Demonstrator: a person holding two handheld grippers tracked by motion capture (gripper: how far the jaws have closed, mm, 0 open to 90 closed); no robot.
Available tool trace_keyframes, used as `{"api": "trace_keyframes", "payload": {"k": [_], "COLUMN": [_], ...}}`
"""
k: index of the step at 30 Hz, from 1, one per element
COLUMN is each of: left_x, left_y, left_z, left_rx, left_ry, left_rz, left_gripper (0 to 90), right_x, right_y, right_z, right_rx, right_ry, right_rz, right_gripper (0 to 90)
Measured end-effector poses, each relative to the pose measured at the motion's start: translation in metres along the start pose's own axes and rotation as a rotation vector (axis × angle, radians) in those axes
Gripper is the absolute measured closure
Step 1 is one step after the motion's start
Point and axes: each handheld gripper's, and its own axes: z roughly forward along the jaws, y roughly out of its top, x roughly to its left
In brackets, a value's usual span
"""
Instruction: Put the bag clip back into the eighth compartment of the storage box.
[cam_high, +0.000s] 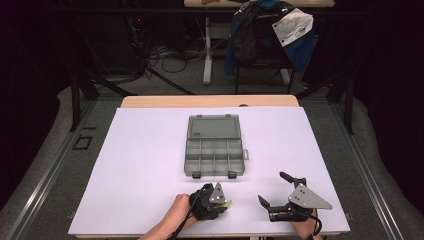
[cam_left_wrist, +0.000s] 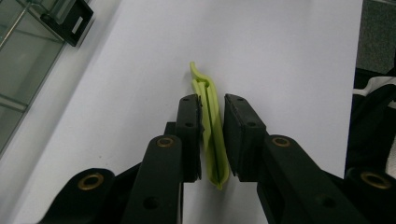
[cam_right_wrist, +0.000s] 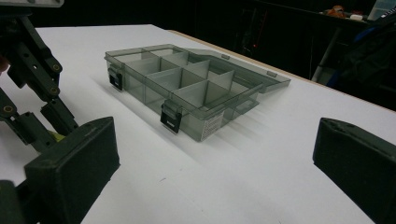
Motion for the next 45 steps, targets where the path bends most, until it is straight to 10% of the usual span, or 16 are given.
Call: {"api": "trace_keyframes", "payload": {"k": [45], "left_x": [0.013], "left_y": [-0.010], "left_z": [-0.020], "left_rx": [-0.076], "left_ry": [0.023], "left_rz": [-0.059], "left_gripper": [80.0], "right_x": [-0.001], "right_y": [-0.001], "right_z": [0.000], "right_rx": [0.006], "right_ry": [0.005], "right_rz": [0.004], "right_gripper": [0.0]}}
